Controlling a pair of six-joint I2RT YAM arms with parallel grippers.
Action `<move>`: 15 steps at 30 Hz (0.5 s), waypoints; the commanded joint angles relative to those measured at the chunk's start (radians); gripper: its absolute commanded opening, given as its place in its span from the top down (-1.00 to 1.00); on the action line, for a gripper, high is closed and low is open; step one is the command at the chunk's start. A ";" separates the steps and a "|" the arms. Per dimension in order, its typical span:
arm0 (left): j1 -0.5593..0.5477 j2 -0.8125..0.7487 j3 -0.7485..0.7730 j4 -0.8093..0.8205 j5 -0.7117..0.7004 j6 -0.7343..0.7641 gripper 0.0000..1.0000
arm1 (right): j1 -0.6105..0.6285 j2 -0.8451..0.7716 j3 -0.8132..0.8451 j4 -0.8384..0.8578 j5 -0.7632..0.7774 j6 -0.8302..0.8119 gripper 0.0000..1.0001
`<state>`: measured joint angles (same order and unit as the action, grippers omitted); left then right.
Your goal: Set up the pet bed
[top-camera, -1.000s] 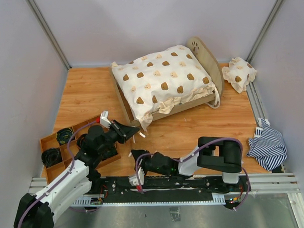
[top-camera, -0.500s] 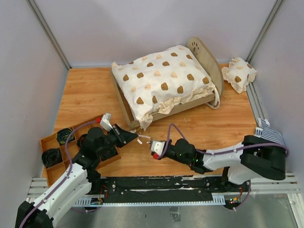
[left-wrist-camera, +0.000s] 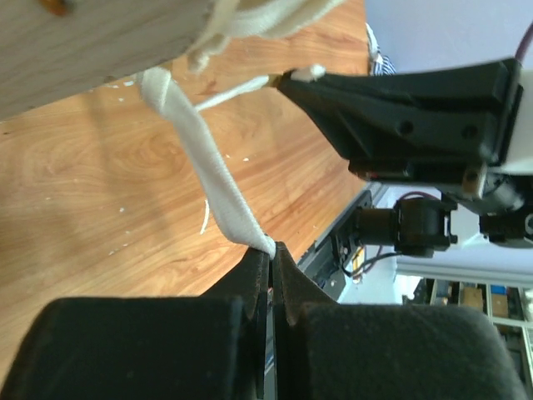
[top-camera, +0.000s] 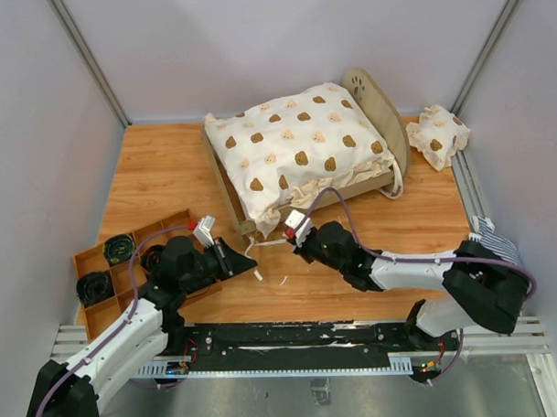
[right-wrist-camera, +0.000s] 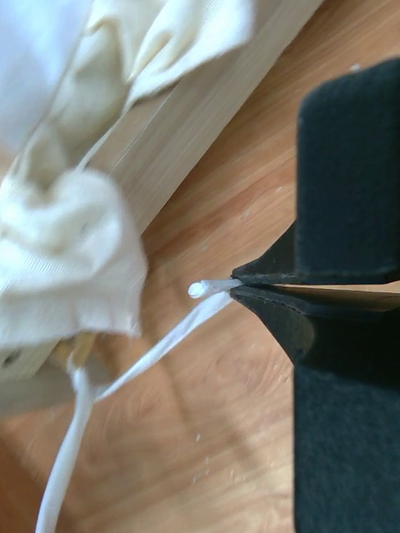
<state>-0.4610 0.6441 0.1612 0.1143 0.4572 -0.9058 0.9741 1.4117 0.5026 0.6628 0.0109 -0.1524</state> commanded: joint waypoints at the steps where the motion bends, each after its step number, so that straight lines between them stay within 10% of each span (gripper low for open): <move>1: 0.004 0.010 -0.008 0.074 0.112 -0.005 0.99 | -0.031 -0.113 -0.031 -0.149 0.125 0.072 0.99; 11: 0.004 -0.007 0.039 -0.194 -0.107 0.045 0.99 | -0.026 -0.241 -0.101 -0.187 -0.033 0.124 0.99; 15: 0.004 -0.005 0.049 -0.259 -0.176 0.057 0.99 | -0.026 -0.286 -0.066 -0.311 0.180 0.160 0.99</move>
<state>-0.4610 0.6460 0.1722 -0.0441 0.3786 -0.8814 0.9531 1.1694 0.4168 0.4416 0.0628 -0.0399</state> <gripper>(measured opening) 0.011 0.011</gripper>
